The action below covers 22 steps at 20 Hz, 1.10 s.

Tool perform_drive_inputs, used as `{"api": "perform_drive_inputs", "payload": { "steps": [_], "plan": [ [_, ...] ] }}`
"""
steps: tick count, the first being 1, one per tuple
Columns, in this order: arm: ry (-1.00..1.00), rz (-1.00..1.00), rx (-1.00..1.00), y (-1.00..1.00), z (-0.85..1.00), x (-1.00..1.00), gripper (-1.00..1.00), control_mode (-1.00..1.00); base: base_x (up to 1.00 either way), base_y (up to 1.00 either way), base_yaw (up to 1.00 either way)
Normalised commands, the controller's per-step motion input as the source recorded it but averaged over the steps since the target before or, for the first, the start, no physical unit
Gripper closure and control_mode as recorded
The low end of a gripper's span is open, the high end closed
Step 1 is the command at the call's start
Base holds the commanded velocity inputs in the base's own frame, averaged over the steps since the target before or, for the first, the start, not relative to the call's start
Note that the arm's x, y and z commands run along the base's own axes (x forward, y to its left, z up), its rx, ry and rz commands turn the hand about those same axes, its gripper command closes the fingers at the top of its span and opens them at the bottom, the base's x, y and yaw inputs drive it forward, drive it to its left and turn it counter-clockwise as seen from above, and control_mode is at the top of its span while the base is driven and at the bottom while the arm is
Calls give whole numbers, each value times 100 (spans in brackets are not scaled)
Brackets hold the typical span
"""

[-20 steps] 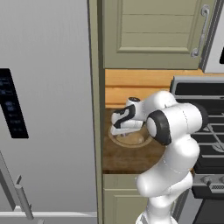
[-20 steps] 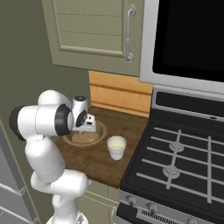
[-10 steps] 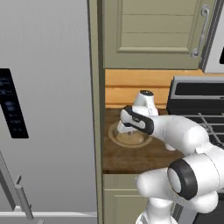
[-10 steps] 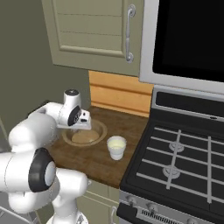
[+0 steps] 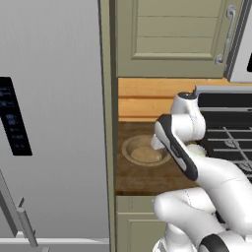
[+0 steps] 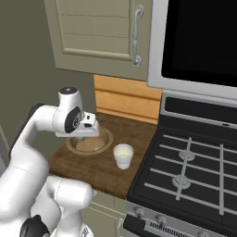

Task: Grab a lemon wedge from the fridge and one ice cube from the ice bowl, and put them in the glass of lemonade.

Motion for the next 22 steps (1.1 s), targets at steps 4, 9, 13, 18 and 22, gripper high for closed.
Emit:
{"api": "perform_drive_inputs", "payload": {
  "steps": [4, 9, 13, 18, 22],
  "plan": [
    [-8, -8, -5, -78, 27, -31, 100, -100, 0, 0, 0],
    [-13, -5, 0, -95, 0, -19, 100, -100, 0, 0, 0],
    [0, -3, 0, -90, 0, 16, 100, -100, 0, 0, 0],
    [0, 0, 0, -10, 0, 42, 100, -100, 0, 0, 0],
    [0, -1, 0, 5, -6, 29, 100, -100, 0, 0, 0]
  ]
}}
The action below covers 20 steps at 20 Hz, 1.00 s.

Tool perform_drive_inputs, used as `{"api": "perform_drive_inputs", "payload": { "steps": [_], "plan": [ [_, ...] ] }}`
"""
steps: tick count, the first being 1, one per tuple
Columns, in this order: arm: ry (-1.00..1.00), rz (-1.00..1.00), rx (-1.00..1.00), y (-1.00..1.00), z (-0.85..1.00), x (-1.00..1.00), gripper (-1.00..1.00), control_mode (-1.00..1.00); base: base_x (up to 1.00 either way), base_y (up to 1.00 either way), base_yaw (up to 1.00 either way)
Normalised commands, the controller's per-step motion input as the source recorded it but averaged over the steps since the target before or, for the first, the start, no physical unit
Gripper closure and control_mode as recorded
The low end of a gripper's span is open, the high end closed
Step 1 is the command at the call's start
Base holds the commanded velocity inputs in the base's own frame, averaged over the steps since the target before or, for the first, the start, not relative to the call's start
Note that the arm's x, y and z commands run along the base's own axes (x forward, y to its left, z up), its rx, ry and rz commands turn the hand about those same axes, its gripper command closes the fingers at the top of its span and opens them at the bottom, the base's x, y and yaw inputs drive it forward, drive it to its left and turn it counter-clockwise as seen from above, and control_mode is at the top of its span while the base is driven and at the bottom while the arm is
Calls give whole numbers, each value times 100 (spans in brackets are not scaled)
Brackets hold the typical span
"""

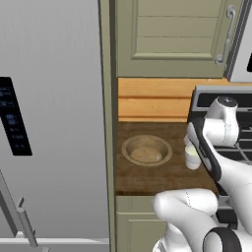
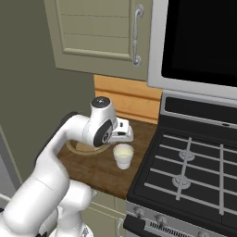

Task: Grab a lemon wedge from the fridge and one ice cube from the ice bowl, and put them in the glass of lemonade.

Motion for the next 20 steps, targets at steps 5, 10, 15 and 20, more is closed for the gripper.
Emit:
{"api": "perform_drive_inputs", "payload": {
  "steps": [5, 10, 15, 20],
  "plan": [
    [0, -2, 0, -10, -35, 2, 100, -100, 0, 0, 0],
    [0, 0, 0, -8, -7, 0, 100, -100, 0, 0, 0],
    [0, 0, 0, 0, 0, 10, 100, -100, 0, 0, 0],
    [0, 0, 0, 0, 0, 1, 100, -100, 0, 0, 0]
  ]
}}
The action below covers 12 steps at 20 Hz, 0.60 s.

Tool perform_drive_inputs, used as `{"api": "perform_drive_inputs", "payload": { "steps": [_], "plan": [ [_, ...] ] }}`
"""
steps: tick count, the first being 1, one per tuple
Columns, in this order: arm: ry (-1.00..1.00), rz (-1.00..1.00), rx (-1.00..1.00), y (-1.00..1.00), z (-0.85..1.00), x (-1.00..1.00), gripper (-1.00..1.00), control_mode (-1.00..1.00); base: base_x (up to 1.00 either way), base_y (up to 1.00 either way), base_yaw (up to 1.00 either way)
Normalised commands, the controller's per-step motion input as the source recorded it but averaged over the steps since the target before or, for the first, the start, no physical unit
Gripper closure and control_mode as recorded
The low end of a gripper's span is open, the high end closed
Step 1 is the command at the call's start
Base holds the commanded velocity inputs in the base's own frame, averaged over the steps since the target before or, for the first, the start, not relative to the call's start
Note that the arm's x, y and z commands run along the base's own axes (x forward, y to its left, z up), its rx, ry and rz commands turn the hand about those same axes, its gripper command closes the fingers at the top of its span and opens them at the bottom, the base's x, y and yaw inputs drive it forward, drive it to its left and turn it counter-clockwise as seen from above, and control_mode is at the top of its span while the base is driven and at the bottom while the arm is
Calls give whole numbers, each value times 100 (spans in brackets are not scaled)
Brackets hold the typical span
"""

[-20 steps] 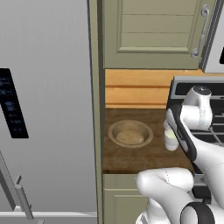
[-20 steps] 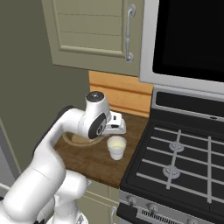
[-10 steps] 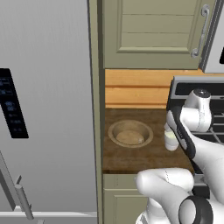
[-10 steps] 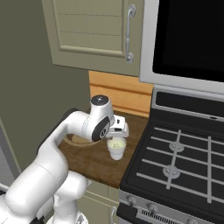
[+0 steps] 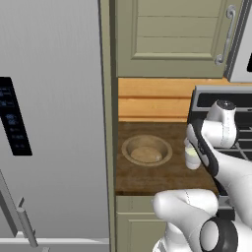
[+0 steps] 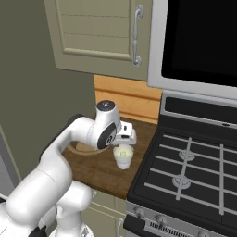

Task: Grab a lemon wedge from the fridge and one ice cube from the ice bowl, and put them in the glass of lemonade.

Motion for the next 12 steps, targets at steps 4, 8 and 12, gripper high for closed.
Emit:
{"api": "perform_drive_inputs", "payload": {
  "steps": [4, 8, 12],
  "plan": [
    [-1, 0, 0, 0, 20, -3, 100, -100, 0, 0, 0],
    [-3, 0, 0, 0, 28, -46, 100, -100, 0, 0, 0],
    [-2, 0, 0, 0, 18, -62, -100, -100, 0, 0, 0]
  ]
}}
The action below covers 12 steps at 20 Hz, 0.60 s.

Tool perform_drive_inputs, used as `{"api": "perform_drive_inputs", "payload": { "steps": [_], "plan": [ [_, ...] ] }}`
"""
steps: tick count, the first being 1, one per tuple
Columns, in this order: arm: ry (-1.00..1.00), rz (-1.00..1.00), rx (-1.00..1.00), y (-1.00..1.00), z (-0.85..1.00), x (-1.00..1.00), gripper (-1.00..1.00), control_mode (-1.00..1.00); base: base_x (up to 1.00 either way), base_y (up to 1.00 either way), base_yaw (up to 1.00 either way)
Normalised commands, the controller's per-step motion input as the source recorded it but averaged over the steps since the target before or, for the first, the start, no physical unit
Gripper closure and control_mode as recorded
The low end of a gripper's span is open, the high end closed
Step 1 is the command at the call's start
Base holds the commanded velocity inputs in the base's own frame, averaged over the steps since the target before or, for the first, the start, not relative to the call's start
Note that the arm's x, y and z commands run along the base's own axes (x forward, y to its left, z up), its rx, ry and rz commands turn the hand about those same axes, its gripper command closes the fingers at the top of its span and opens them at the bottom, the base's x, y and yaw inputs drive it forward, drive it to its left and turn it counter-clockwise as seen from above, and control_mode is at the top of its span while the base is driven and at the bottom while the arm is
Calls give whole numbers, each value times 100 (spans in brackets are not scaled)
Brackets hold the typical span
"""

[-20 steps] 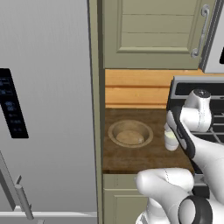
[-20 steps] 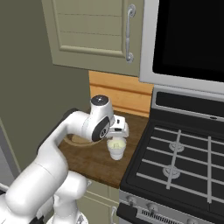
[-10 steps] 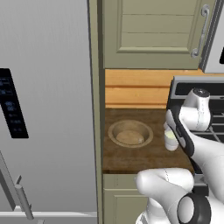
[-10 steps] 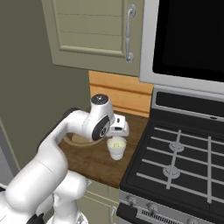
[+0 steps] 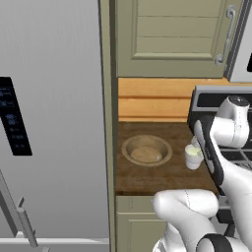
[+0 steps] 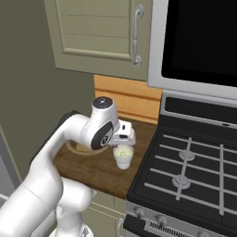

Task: Grab a lemon wedge from the fridge and one ice cube from the ice bowl, and put them in the glass of lemonade.

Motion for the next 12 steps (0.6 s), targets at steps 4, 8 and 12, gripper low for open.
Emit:
{"api": "perform_drive_inputs", "payload": {
  "steps": [4, 8, 12],
  "plan": [
    [-4, 0, 0, 1, 34, -57, -100, -100, 0, 0, 0],
    [-7, 0, 0, 6, 49, -62, -100, -100, 0, 0, 0],
    [-4, -3, 0, 32, 55, -95, -100, -100, 0, 0, 0]
  ]
}}
